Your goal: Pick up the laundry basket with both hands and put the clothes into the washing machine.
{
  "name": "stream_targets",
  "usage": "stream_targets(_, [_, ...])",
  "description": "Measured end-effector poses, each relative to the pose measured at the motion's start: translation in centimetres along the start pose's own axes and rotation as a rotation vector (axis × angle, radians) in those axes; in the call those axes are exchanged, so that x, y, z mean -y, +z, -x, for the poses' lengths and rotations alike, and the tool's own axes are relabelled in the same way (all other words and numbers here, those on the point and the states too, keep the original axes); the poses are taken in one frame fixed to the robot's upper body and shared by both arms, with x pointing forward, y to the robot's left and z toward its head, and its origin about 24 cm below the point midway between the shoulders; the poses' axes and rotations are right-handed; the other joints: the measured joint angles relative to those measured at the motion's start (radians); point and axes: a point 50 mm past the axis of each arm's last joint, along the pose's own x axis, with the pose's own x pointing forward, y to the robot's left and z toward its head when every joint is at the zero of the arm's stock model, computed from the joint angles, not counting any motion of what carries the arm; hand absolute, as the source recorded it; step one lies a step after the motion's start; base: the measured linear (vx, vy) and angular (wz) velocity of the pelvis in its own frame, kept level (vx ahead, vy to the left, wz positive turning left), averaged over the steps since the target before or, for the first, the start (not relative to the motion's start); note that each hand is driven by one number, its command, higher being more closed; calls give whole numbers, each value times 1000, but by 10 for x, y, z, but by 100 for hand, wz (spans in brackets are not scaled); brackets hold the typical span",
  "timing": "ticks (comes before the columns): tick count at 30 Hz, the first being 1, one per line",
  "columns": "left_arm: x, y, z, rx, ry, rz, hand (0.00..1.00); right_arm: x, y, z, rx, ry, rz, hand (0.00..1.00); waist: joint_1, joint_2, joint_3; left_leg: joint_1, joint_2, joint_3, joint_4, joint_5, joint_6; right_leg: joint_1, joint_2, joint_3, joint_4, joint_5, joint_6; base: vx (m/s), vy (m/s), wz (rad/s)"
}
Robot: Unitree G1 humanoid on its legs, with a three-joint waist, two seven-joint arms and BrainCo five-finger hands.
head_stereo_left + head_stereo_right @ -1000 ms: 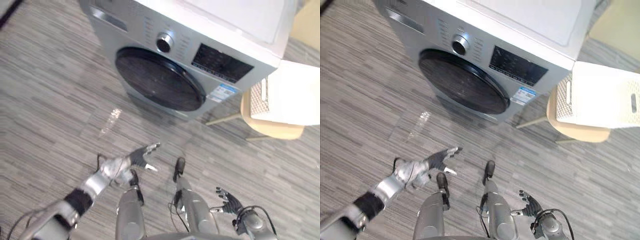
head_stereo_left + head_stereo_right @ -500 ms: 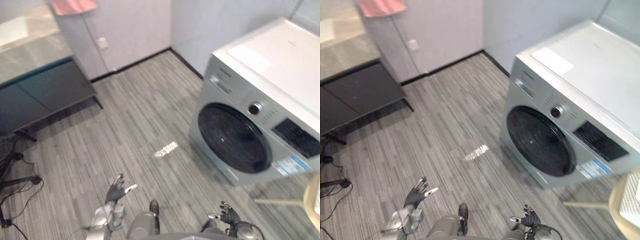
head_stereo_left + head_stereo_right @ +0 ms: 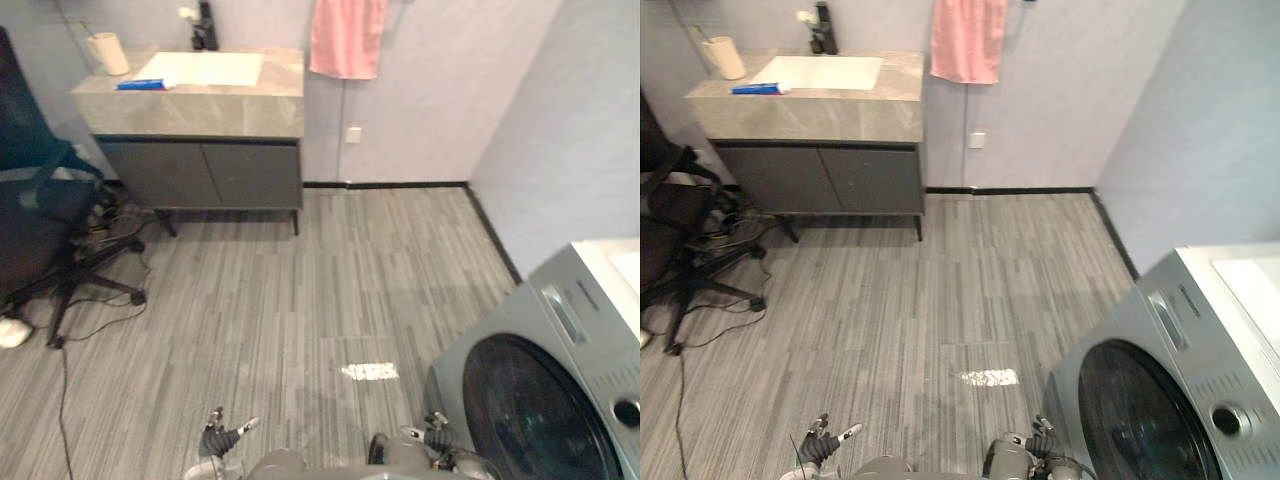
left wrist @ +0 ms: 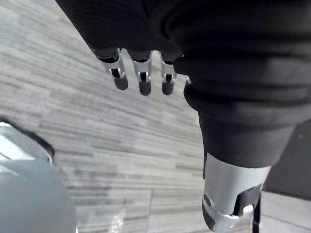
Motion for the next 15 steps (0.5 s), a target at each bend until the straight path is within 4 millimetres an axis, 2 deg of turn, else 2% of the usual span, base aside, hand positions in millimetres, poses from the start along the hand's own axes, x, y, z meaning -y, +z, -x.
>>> stream_targets(1, [1,-1,0,-4,1,11,0,2,-1,0,-6,-5,0,0,-5,10,-4,-14,21,13,44,10,-16,29,11,-43,-14,-21,-9,302,-229,94])
stream_targets(2, [5,2,-1,3,5,42,0,2,-2,0,-12,-3,2,0,-6,17,1,-56,40,34,166,15,-26,81,28,-89,-38,-29,-29,344,-263,105])
stream_targets(3, [9,5,-2,9,3,61,0,1,-3,0,-16,-1,4,0,-3,10,8,-96,58,62,279,31,-54,126,42,-124,-56,-36,-38,254,-195,86])
stream_targets(4, [10,8,-3,15,6,76,0,0,-4,1,-19,5,7,0,2,17,9,-141,86,109,381,61,-100,173,58,-151,-73,-43,-50,294,-210,71])
stream_targets(5, [9,10,-3,22,11,86,0,-4,-5,1,-20,19,22,0,2,2,17,-186,142,193,481,78,-122,226,80,-180,-105,-52,-62,233,-148,58])
stream_targets(6, [9,11,-4,27,11,86,0,-5,-5,1,-20,24,26,0,3,6,17,-206,171,238,513,68,-107,249,90,-191,-124,-54,-66,229,-117,55])
stream_targets(7, [10,13,-4,34,9,89,0,-8,-4,0,-20,28,20,0,3,-8,17,-250,213,313,548,43,-72,285,102,-210,-160,-54,-66,202,-61,43])
stream_targets(8, [10,15,-4,41,11,96,0,-9,-4,0,-22,31,10,0,2,-12,17,-275,229,358,546,29,-54,300,102,-221,-181,-54,-66,201,-35,44])
stream_targets(9, [10,19,-5,53,10,100,0,-11,-1,-1,-13,31,-4,0,3,-7,25,-291,243,409,494,21,-40,322,99,-227,-201,-51,-61,149,15,27])
stream_targets(10, [11,20,-6,57,8,100,0,-10,0,-2,-12,29,-5,0,5,-15,34,-294,243,428,451,20,-39,331,95,-230,-210,-49,-59,150,76,22])
stream_targets(12, [12,21,-6,57,6,100,0,-10,4,-3,-2,20,-18,0,6,-3,45,-296,237,485,220,33,-38,365,79,-237,-229,-46,-48,222,189,15])
stream_targets(13, [12,19,-6,51,7,102,0,-9,4,-3,-1,10,-22,0,7,2,42,-296,237,488,147,86,-23,368,79,-234,-230,-48,-28,265,272,9])
stream_targets(14, [12,20,-6,55,14,112,0,-12,1,-2,-14,5,-46,0,19,-15,34,-266,197,506,100,188,15,377,54,-203,-240,-60,7,235,233,9])
stream_targets(15, [10,21,-7,62,21,108,0,-16,0,-2,-17,15,-54,0,22,-25,36,-258,178,514,82,188,19,379,41,-184,-251,-55,8,260,222,14])
